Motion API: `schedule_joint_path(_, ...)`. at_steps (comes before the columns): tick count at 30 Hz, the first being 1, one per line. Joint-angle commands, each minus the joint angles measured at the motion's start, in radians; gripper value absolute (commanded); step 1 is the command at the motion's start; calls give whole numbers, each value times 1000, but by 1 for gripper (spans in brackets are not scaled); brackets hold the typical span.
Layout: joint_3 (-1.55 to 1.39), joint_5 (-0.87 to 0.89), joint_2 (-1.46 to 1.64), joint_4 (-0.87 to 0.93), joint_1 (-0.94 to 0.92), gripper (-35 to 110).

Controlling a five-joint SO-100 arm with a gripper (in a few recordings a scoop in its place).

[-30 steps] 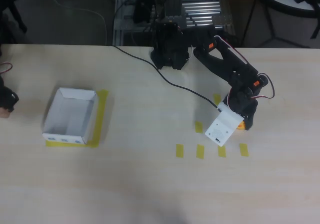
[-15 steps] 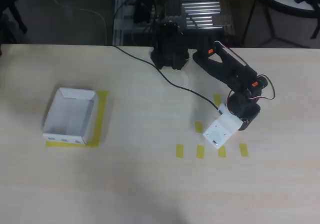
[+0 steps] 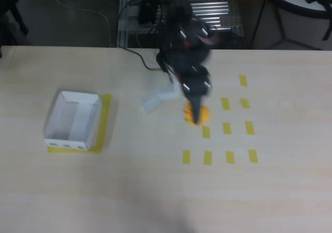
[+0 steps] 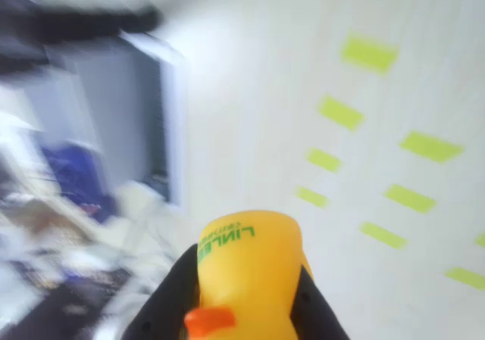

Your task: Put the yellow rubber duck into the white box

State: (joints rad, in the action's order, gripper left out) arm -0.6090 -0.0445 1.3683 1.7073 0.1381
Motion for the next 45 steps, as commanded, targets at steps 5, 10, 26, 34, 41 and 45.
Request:
schedule_joint_path(5, -144, -95, 396, 14, -463, 0)
schedule_joint_path(10, -222, -127, 393, 14, -681, 0)
schedule_joint_path(26, -538, -161, 426, -86, -923, 0)
schedule_joint_path(34, -305, -163, 163, -147, -1020, 0)
schedule_joint_path(41, -138, -204, -84, -204, -1085, 0)
schedule_joint_path(45, -3, -209, -233, -193, -1098, 0)
